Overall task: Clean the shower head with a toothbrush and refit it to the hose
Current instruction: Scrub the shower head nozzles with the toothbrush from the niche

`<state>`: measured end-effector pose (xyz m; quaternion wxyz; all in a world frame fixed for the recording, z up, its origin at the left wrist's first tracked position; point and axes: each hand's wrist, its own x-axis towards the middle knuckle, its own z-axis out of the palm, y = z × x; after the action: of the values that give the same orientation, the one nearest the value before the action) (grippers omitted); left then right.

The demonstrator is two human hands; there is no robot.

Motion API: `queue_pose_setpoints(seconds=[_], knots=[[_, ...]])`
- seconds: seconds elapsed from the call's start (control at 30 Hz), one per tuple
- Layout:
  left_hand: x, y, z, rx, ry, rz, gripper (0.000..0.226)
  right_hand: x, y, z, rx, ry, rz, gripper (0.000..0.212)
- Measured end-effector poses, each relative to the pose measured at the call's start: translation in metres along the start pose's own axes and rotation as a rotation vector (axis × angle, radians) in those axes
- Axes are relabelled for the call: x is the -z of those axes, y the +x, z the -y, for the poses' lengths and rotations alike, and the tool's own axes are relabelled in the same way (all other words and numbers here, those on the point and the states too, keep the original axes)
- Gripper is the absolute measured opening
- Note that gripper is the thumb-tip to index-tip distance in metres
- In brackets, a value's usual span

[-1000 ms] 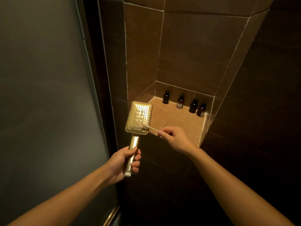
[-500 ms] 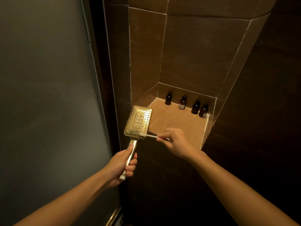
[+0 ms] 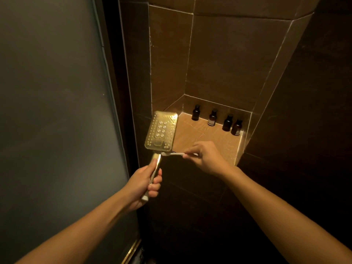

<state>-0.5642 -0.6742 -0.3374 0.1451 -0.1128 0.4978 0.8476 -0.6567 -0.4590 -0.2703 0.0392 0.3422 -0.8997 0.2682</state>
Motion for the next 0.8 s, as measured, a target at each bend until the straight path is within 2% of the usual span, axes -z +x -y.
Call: queue_pose_setpoints(seconds=[0.13, 0.23, 0.37, 0.47, 0.57, 0.7, 0.8], knots=[[-0.005, 0.003, -0.017, -0.045, -0.004, 0.018, 0.044, 0.007, 0.004, 0.013, 0.071, 0.083, -0.073, 0.020], [-0.001, 0.003, -0.013, -0.031, 0.034, 0.005, 0.045, 0.021, 0.007, 0.010, 0.041, 0.122, -0.119, 0.015], [0.005, 0.004, -0.002, -0.002, 0.075, -0.005, 0.048, 0.021, 0.005, 0.003, -0.054, 0.084, 0.048, 0.005], [0.005, 0.005, 0.004, 0.004, 0.120, -0.026, 0.049, 0.011, 0.001, -0.001, -0.062, 0.076, 0.137, 0.020], [0.005, 0.004, 0.007, 0.013, 0.131, -0.021, 0.048, 0.007, 0.002, -0.003, -0.068, 0.068, 0.157, 0.031], [0.004, 0.003, 0.009, 0.026, 0.141, -0.007, 0.047, 0.013, 0.019, -0.005, -0.181, 0.194, 0.015, 0.043], [0.004, 0.002, 0.008, 0.008, 0.141, -0.029, 0.047, 0.002, 0.016, -0.004, -0.178, 0.188, 0.137, 0.043]])
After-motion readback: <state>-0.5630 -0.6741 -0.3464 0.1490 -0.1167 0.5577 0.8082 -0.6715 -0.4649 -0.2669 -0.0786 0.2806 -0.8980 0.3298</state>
